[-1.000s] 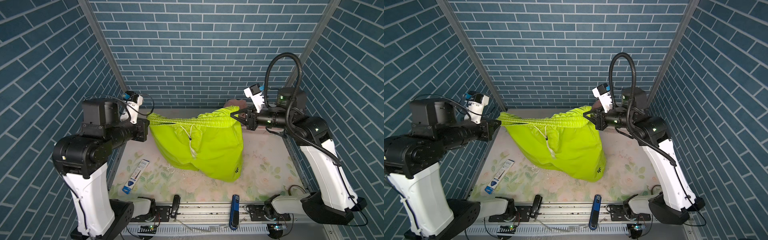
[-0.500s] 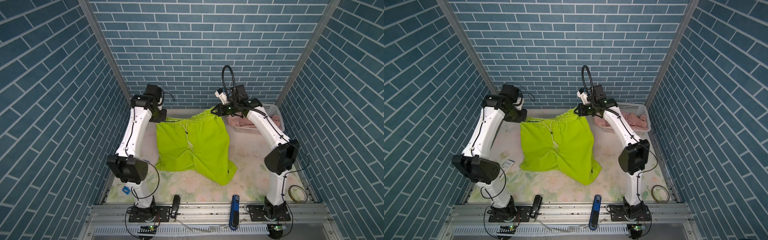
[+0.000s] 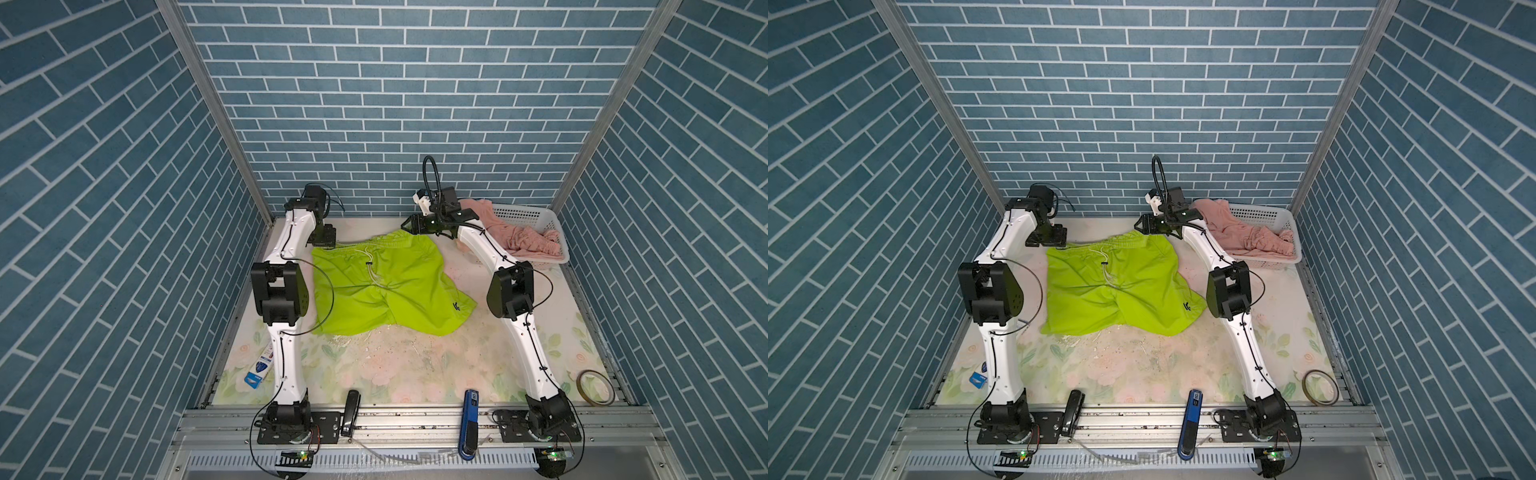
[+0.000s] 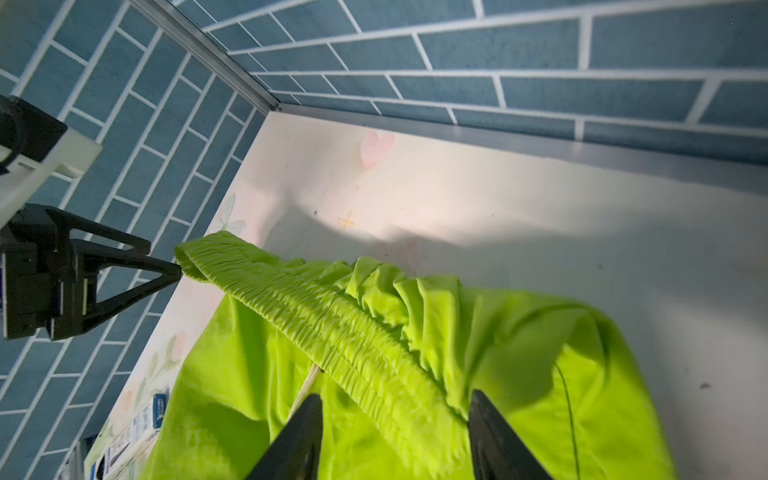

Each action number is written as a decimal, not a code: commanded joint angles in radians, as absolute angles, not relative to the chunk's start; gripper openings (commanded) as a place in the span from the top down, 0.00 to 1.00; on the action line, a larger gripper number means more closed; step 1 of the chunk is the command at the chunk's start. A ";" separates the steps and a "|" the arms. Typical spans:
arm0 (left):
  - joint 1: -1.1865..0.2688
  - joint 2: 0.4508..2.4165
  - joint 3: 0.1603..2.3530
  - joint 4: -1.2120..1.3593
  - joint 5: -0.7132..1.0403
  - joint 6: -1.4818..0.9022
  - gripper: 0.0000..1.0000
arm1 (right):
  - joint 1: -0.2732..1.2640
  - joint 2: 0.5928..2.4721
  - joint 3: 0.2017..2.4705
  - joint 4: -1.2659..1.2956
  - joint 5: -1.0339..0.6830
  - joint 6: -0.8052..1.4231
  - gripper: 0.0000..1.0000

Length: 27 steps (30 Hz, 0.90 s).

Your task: Fold and stack the shorts

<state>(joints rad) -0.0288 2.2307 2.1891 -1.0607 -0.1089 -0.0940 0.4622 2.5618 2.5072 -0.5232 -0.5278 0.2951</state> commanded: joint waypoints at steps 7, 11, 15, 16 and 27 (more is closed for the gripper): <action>-0.037 1.780 1.903 -1.050 -0.036 -0.178 0.00 | 0.461 2.072 2.128 -0.669 -0.203 0.111 0.36; -0.101 1.493 1.509 -0.934 0.042 -0.236 0.00 | 0.460 1.837 1.779 -0.700 -0.110 0.068 0.38; -0.187 1.275 1.212 -0.901 0.065 -0.302 0.00 | 0.495 1.609 1.441 -0.672 -0.153 0.081 0.38; -0.221 1.236 1.155 -0.897 0.063 -0.325 0.00 | 0.514 1.565 1.381 -0.675 -0.144 0.087 0.37; -0.408 1.141 0.829 -0.790 0.038 -0.437 0.00 | 0.613 1.403 0.913 -0.547 -0.133 0.288 0.34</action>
<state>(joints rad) -0.3794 1.1561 0.8448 -0.8608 0.0460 -0.4080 0.6151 1.4265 0.9604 -0.6277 -0.1497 0.2150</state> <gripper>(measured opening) 0.996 0.658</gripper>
